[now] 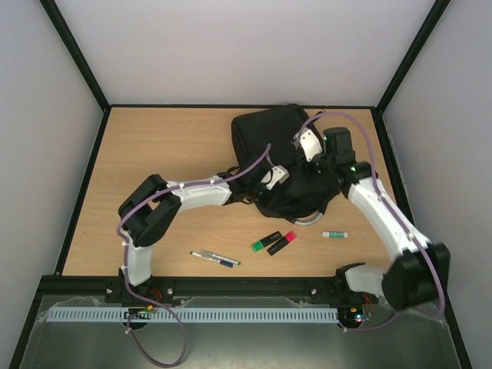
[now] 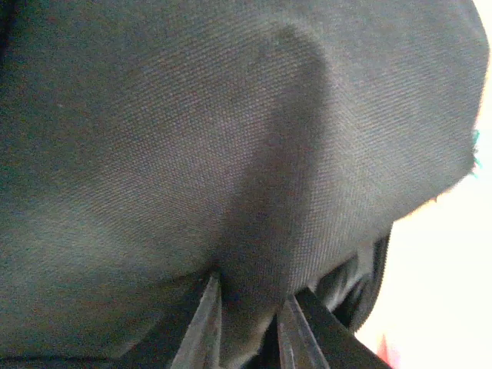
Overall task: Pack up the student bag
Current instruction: Zip the student bag at the center of the board.
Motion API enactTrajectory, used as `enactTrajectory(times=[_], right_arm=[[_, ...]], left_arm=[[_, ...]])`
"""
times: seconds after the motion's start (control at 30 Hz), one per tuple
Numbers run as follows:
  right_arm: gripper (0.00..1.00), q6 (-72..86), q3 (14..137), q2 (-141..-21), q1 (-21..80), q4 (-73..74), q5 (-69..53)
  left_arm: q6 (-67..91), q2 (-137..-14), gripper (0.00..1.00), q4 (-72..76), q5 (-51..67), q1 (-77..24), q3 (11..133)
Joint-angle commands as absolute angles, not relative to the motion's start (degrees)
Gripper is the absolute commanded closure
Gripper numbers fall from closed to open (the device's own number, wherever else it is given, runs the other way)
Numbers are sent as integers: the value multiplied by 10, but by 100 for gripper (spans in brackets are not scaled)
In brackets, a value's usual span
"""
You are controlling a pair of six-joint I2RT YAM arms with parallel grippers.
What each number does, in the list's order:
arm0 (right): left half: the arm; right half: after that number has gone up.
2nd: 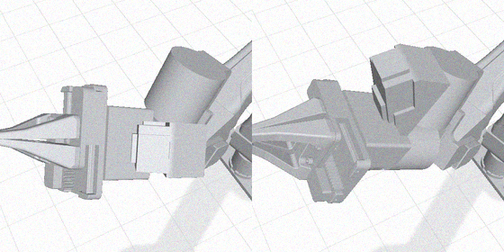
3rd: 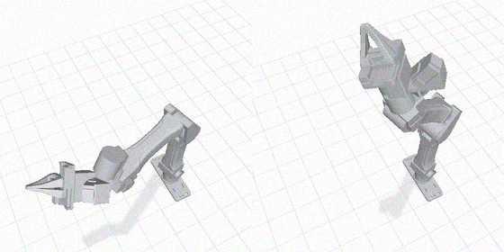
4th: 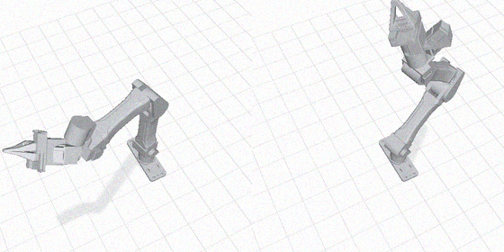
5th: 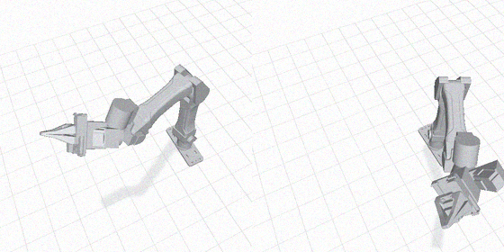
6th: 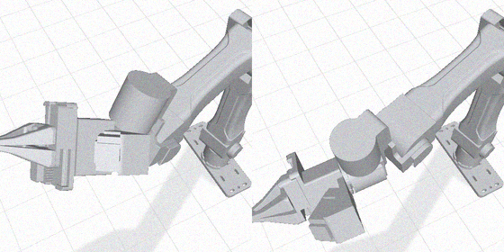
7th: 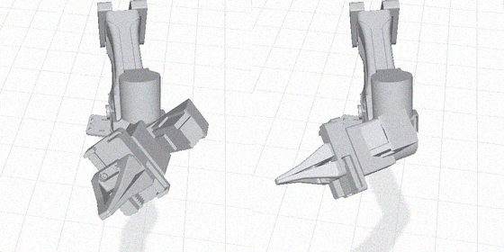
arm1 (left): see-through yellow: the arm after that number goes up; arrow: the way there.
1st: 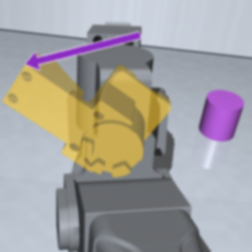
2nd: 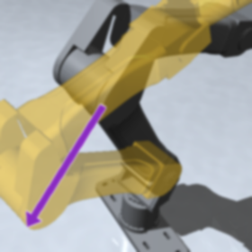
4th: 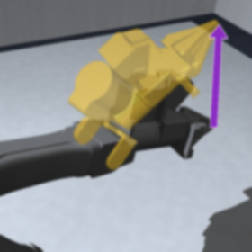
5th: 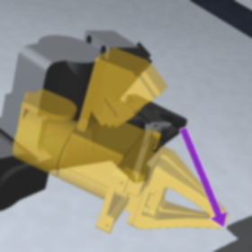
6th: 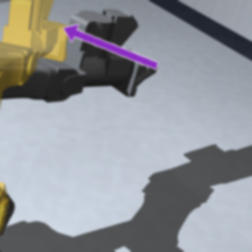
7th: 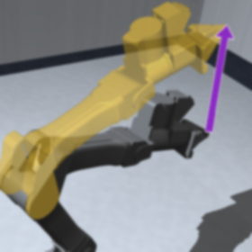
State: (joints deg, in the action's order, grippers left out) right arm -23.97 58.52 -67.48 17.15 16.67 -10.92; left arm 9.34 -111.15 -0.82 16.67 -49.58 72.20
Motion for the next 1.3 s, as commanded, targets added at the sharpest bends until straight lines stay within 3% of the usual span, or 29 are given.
enactTrajectory(times=[0.0, 0.17, 0.3, 0.57, 0.77, 1.03, 1.27], right_arm=[[81, -157, 631, -787, 150, 131, -144], [80, -141, 622, -844, 149, 103, -181], [80, -131, 598, -894, 150, 83, -171], [80, -110, 607, -987, 150, 98, -112], [80, -116, 610, -1013, 150, 108, -104], [80, -116, 606, -1006, 149, 113, -118], [80, -116, 603, -1005, 149, 119, -125]], left_arm=[[91, -1095, 69, -38, 168, -506, 739], [88, -972, 41, 4, 85, -505, 625], [108, -879, 26, 87, 8, -500, 504], [130, -897, 29, 137, 3, -441, 415], [141, -914, 28, 270, 89, -393, 348], [154, -1013, 26, 400, 214, -328, 366], [126, -1102, 26, 424, 241, -309, 436]])
